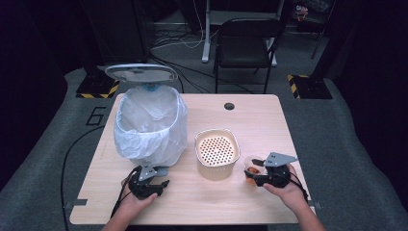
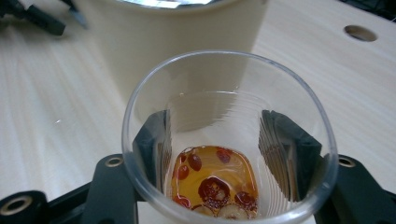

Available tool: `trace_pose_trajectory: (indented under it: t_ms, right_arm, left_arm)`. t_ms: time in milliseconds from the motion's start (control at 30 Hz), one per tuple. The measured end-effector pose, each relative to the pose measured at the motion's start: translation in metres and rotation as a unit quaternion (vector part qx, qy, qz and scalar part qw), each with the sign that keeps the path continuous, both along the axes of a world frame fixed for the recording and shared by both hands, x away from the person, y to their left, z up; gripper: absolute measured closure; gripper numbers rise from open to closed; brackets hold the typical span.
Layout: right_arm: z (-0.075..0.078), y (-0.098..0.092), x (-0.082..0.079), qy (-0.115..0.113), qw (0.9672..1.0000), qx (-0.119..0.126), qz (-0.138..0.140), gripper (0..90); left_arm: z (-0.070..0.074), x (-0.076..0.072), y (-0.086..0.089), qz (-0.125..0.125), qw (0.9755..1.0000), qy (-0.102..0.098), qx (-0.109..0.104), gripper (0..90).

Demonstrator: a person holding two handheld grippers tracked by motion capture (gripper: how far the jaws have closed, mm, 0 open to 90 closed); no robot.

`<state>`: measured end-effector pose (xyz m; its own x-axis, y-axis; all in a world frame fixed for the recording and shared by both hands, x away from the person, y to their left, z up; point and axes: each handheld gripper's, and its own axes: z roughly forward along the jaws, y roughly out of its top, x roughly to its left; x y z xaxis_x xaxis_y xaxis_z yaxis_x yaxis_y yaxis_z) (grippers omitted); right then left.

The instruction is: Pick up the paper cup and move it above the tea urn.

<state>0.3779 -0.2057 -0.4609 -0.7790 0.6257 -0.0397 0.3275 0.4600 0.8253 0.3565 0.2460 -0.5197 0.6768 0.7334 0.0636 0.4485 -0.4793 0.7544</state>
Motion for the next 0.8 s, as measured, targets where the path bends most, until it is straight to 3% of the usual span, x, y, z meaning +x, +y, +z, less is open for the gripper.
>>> trace_pose_trajectory:
  t_ms: [267, 467, 800]
  right_arm:
    - [0.021, -0.005, 0.03, -0.007, 0.9999, -0.001, -0.01, 44.6]
    - [0.035, -0.004, 0.06, -0.014, 0.9991, 0.026, -0.031, 44.4]
    - [0.052, 0.003, 0.096, -0.036, 0.9972, 0.041, -0.051, 43.6]
  left_arm:
    - [0.0, 0.0, 0.0, 0.0, 1.0, 0.0, 0.0, 32.5]
    - [0.0, 0.0, 0.0, -0.001, 1.0, 0.0, 0.0, 32.5]
    - [0.0, 0.0, 0.001, -0.002, 1.0, 0.002, -0.002, 32.5]
